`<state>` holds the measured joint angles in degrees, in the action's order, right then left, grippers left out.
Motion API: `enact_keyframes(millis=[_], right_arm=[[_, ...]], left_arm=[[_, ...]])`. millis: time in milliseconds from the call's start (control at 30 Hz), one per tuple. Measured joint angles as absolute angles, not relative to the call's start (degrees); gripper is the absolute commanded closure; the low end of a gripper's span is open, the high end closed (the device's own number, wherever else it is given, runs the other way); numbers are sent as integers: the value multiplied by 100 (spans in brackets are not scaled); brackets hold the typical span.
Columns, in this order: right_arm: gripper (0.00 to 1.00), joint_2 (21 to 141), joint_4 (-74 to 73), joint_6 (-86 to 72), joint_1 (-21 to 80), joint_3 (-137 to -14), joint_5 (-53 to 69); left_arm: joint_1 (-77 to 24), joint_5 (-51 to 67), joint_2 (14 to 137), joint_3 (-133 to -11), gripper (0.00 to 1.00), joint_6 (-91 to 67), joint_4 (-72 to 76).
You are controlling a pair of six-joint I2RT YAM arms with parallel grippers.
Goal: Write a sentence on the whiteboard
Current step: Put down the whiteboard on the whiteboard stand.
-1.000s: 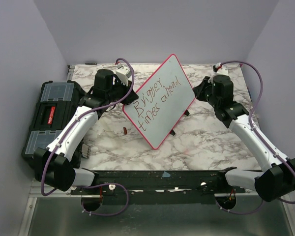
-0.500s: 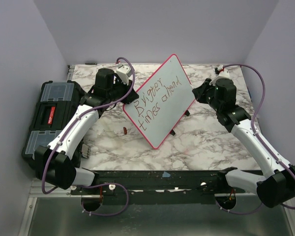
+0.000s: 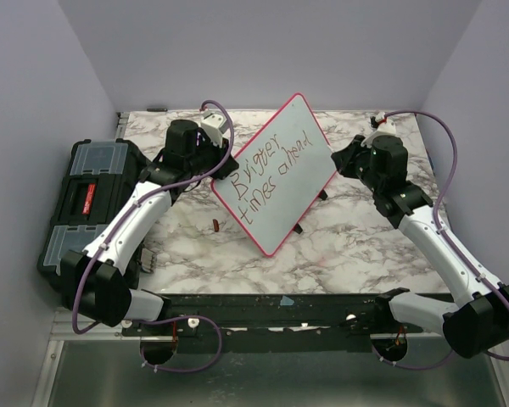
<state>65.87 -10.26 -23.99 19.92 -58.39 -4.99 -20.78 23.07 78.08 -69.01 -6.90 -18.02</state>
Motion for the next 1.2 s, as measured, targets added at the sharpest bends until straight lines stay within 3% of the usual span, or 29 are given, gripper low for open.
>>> enact_keyframes(millis=[500, 833, 1200], right_arm=[[99, 6600, -987, -2399, 1992, -5804, -499], [99, 6600, -985, -2399, 1992, -5800, -499], [99, 6600, -978, -2399, 1992, -5767, -499]], left_arm=[[-2075, 1708, 7876, -6661, 73, -342, -1723], [-2078, 1754, 7950, -6407, 62, -327, -1686], [-2294, 1887, 8162, -6410, 62, -395, -1584]])
